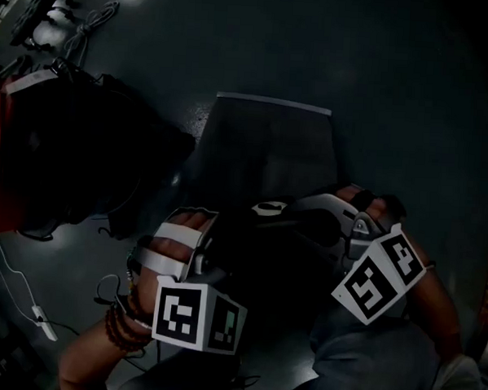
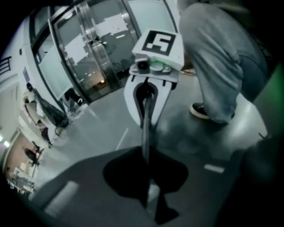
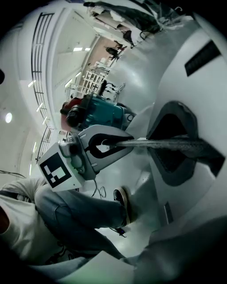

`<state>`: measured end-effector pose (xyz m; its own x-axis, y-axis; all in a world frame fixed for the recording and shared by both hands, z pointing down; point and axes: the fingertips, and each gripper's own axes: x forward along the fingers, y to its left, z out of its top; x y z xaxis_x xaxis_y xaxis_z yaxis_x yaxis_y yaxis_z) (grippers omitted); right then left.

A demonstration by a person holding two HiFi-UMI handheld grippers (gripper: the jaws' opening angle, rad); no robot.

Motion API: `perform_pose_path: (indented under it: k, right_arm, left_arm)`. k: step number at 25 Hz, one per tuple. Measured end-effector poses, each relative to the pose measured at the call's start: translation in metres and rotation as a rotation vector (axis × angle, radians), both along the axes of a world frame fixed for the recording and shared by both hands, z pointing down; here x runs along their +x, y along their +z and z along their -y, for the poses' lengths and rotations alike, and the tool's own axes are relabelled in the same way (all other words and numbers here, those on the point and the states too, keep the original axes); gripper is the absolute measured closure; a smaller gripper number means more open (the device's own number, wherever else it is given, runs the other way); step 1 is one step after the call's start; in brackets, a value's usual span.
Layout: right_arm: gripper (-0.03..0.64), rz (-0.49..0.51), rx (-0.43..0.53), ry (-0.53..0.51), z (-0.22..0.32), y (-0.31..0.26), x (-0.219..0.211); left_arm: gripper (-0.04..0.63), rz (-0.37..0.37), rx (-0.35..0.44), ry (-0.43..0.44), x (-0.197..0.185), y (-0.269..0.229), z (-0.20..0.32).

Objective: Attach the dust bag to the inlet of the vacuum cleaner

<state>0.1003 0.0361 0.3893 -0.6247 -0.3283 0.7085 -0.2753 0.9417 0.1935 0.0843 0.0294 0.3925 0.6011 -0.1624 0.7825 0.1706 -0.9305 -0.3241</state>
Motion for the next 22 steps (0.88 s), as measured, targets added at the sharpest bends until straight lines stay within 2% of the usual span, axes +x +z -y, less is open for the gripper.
perform_pose_path:
  k: [6, 12, 17, 22]
  right_arm:
    - [0.581, -0.022, 0.105, -0.14, 0.0, -0.062, -0.036]
    - [0.581, -0.083, 0.181, -0.279, 0.002, -0.114, -0.075]
    - [0.581, -0.115, 0.23, -0.389, 0.009, -0.154, -0.11]
    - [0.581, -0.14, 0.266, -0.438, 0.036, -0.18, -0.149]
  left_arm:
    - [0.56, -0.084, 0.062, -0.081, -0.039, -0.063, -0.003]
    - [0.565, -0.179, 0.01, -0.212, -0.078, -0.112, -0.004]
    - [0.566, -0.158, 0.01, -0.279, -0.116, -0.149, -0.006]
    - [0.566, -0.127, 0.019, -0.427, -0.156, -0.179, 0.019]
